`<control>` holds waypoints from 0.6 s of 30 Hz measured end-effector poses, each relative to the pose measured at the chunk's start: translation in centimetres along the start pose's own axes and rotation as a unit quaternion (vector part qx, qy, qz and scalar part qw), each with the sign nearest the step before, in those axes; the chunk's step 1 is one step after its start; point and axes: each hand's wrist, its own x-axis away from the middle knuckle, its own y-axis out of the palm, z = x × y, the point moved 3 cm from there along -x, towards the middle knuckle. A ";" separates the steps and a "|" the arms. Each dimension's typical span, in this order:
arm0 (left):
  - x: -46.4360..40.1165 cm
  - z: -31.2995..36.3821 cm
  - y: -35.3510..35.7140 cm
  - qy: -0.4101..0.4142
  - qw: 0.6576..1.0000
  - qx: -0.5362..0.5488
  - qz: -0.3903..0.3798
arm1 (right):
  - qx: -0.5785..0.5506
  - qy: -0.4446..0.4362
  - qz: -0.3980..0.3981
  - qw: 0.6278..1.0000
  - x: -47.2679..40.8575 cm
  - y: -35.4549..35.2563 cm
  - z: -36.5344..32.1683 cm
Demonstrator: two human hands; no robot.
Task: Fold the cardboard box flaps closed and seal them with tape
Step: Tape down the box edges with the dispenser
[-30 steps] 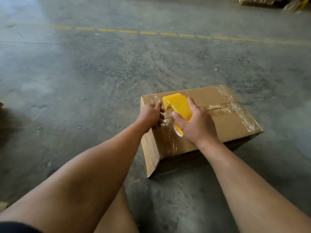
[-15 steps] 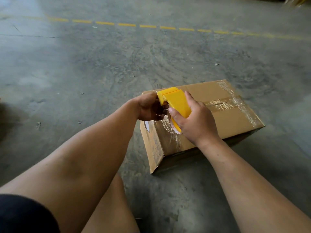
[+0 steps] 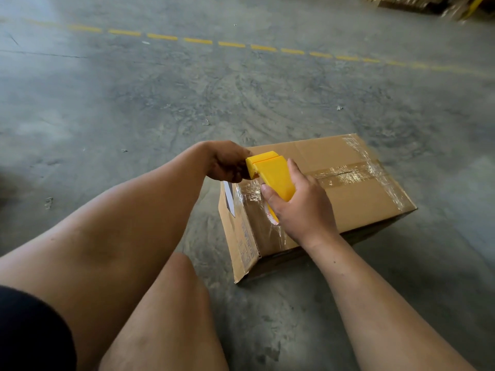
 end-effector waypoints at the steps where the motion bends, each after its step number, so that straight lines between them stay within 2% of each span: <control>1: -0.1 0.0 0.0 -0.005 1.000 -0.003 0.006 | -0.001 0.005 0.000 1.000 -0.1 0.2 0.1; 10: -0.7 -0.9 1.1 -0.041 0.999 -0.009 0.011 | -0.011 0.015 -0.014 1.000 0.4 0.7 1.6; 15: -0.7 -1.7 1.2 -0.039 0.998 0.047 0.025 | -0.012 0.003 -0.023 1.000 0.7 0.7 1.9; 18: -0.8 -2.1 1.0 -0.058 0.997 0.045 0.031 | -0.005 -0.005 -0.035 0.999 1.1 0.8 2.2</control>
